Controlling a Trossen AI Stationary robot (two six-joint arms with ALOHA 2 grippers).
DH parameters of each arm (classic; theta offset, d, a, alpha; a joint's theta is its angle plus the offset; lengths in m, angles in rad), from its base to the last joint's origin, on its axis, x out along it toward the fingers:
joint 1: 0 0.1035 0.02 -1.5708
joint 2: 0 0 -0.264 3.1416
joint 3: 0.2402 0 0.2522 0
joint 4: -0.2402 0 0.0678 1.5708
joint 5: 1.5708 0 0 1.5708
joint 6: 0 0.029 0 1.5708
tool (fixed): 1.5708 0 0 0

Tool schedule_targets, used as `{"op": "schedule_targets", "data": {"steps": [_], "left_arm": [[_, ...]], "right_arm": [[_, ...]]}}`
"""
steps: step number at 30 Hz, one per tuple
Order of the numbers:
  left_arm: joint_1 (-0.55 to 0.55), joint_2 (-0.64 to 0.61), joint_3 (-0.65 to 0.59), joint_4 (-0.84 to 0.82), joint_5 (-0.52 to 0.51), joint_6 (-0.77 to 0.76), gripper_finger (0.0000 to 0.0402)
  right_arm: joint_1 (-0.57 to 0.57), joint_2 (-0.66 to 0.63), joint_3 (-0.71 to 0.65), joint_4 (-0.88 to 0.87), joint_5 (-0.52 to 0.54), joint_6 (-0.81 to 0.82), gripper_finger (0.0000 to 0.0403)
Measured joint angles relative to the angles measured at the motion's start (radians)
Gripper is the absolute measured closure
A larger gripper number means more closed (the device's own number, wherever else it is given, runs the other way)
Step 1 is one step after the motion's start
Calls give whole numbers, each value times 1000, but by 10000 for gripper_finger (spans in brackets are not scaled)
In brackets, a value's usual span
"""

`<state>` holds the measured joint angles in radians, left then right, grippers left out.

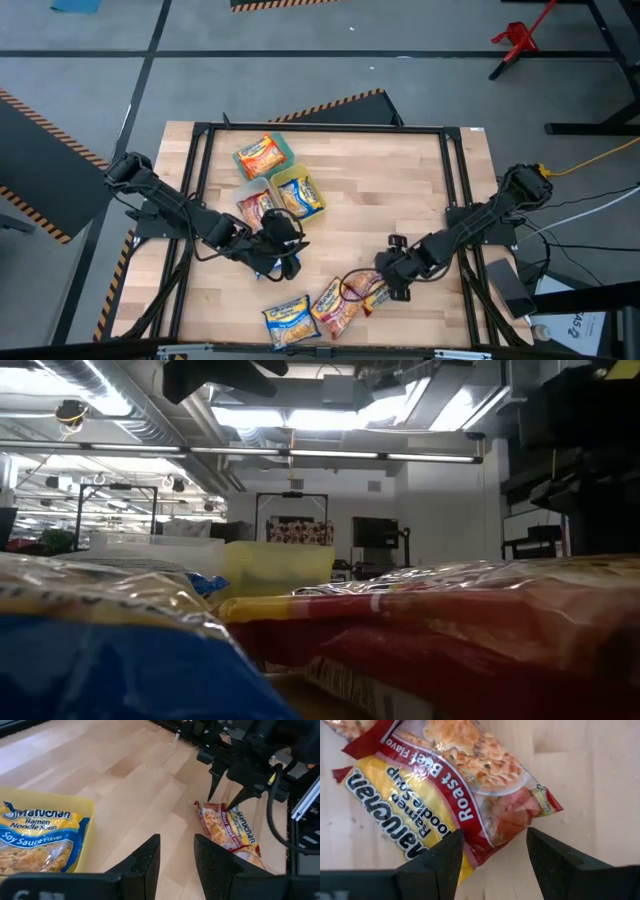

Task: Sort Maruchan noodles
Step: Put the right red noodle pack into the transparent bin

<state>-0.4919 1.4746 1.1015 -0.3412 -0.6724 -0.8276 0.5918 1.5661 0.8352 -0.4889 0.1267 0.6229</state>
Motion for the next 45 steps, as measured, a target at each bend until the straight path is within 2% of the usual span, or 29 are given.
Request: {"op": "schedule_targets", "data": {"steps": [6,12,18,21,24,26,30,32,37,45], "left_arm": [[12,16,0,34,15,1,289],[17,32,0,56,59,1,289],[33,40,0,62,47,1,289],[46,45,0,67,48,2,289],[47,46,0,69,55,25,289],[47,46,0,68,55,52,289],[47,46,0,71,56,96,289],[52,45,0,78,56,110,289],[68,45,0,107,69,155,289],[96,45,0,168,150,193,289]], "right_arm": [[-47,10,1,50,110,-132,196],[-183,24,0,131,150,-285,196],[-348,23,12,323,265,-486,196],[-396,6,70,252,235,-502,196],[-380,-42,130,69,101,-436,196],[-335,-74,140,-37,49,-349,196],[-193,-113,116,-213,39,-150,196],[-116,-113,84,-245,41,-49,196],[3,-101,1,-132,53,102,196],[-49,-102,-97,95,105,107,196]]}}
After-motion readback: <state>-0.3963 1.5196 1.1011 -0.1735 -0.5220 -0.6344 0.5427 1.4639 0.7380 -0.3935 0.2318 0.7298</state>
